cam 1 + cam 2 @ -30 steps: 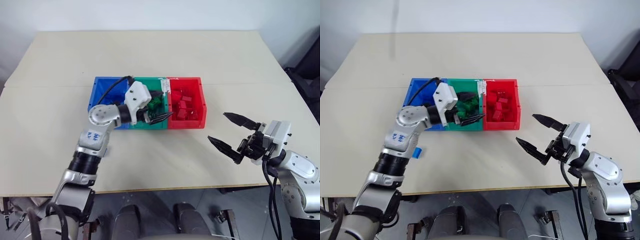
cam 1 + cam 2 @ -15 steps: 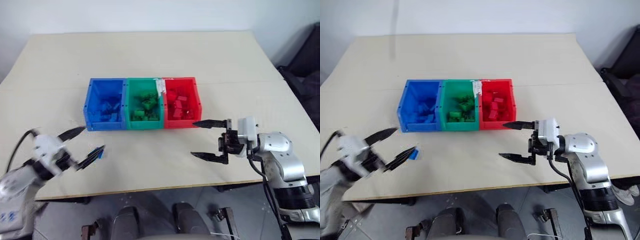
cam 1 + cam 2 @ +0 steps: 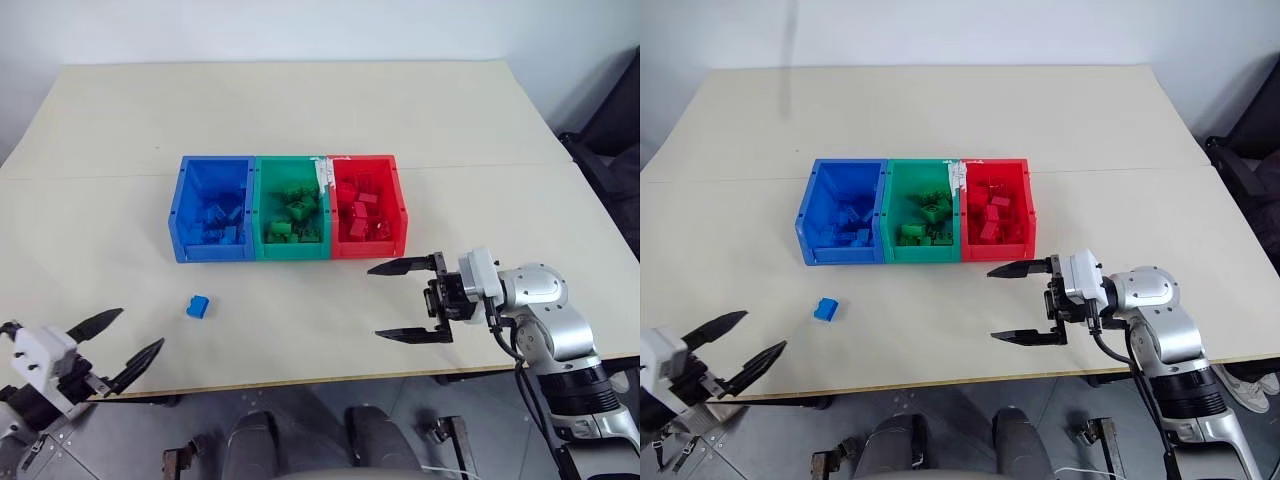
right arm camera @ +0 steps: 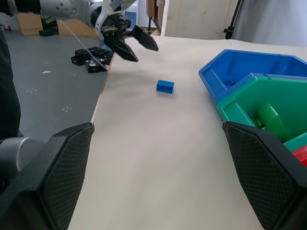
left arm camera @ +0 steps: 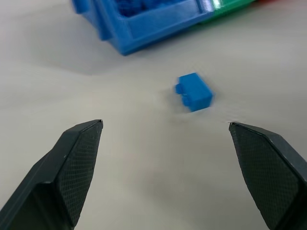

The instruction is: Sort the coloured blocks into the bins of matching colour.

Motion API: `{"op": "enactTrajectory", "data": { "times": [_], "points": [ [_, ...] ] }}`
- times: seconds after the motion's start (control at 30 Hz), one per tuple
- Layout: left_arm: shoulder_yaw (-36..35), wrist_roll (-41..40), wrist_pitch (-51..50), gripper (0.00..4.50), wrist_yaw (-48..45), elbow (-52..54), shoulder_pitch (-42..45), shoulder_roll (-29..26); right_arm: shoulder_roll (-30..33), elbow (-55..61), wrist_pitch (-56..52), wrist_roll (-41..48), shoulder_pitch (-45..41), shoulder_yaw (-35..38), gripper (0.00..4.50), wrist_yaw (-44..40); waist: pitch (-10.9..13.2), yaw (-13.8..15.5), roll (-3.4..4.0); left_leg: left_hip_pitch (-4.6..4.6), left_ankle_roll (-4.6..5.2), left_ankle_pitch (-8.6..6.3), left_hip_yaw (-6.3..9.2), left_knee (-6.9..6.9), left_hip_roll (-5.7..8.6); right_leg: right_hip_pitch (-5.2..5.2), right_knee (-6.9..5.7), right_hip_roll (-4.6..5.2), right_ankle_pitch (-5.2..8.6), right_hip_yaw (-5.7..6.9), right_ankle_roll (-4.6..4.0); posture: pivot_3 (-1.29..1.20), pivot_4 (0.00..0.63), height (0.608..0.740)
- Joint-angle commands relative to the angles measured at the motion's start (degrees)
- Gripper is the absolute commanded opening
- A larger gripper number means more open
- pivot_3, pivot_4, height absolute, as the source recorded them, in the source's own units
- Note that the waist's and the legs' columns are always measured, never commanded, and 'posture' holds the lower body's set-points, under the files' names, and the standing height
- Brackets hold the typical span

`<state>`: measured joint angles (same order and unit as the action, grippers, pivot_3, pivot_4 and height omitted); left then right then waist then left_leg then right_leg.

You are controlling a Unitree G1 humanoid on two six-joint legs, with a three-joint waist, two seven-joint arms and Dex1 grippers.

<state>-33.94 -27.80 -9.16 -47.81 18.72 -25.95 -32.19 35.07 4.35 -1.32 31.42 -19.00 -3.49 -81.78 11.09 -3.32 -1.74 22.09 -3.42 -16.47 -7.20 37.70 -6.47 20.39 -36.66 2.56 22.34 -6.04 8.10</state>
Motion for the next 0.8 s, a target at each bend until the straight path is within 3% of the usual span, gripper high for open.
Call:
{"op": "enactTrajectory", "data": {
  "times": [0.03, 0.4, 0.53, 0.8],
  "points": [
    [3.86, 1.82, -8.00, 4.48, 9.19, 7.52, 1.13, 0.77, 0.98, 1.91, 0.61, 0.22, 1.57, 2.25, 4.50, 0.86, 0.00, -0.01, -0.01, 0.00, -0.01, 0.00, 0.01, -0.01, 0.00, 0.00, 0.01, -0.01, 0.00, 0.00, 0.00, 0.00, 0.150, 0.740],
    [11.93, 3.72, -20.48, 4.48, 24.71, 13.74, 5.24, 6.89, 1.30, 4.57, -0.39, 0.57, 4.13, 2.81, 4.50, 2.53, 0.00, -0.16, 0.00, -0.01, -0.05, -0.05, -0.03, 0.03, -0.04, 0.02, 0.08, -0.05, -0.03, -0.05, 0.06, 0.00, 0.150, 0.740],
    [13.04, 3.85, -22.08, 3.58, 25.11, 13.37, 6.03, 6.23, 1.14, 4.79, -0.35, 0.45, 4.19, 2.80, 4.50, 3.18, -0.01, -0.09, 0.00, -0.01, -0.05, -0.04, -0.04, 0.09, -0.03, -0.01, 0.07, -0.04, -0.03, -0.05, 0.06, 0.00, 0.150, 0.740],
    [14.32, 3.96, -20.47, 1.09, 22.72, 11.51, 6.84, 5.24, 0.83, 4.76, 0.17, 0.02, 4.11, 2.68, 4.50, 4.39, -0.01, -0.04, 0.00, -0.01, -0.05, -0.04, -0.04, 0.09, -0.03, -0.01, 0.07, -0.04, -0.03, -0.05, 0.05, 0.00, 0.150, 0.740]
  ]
}}
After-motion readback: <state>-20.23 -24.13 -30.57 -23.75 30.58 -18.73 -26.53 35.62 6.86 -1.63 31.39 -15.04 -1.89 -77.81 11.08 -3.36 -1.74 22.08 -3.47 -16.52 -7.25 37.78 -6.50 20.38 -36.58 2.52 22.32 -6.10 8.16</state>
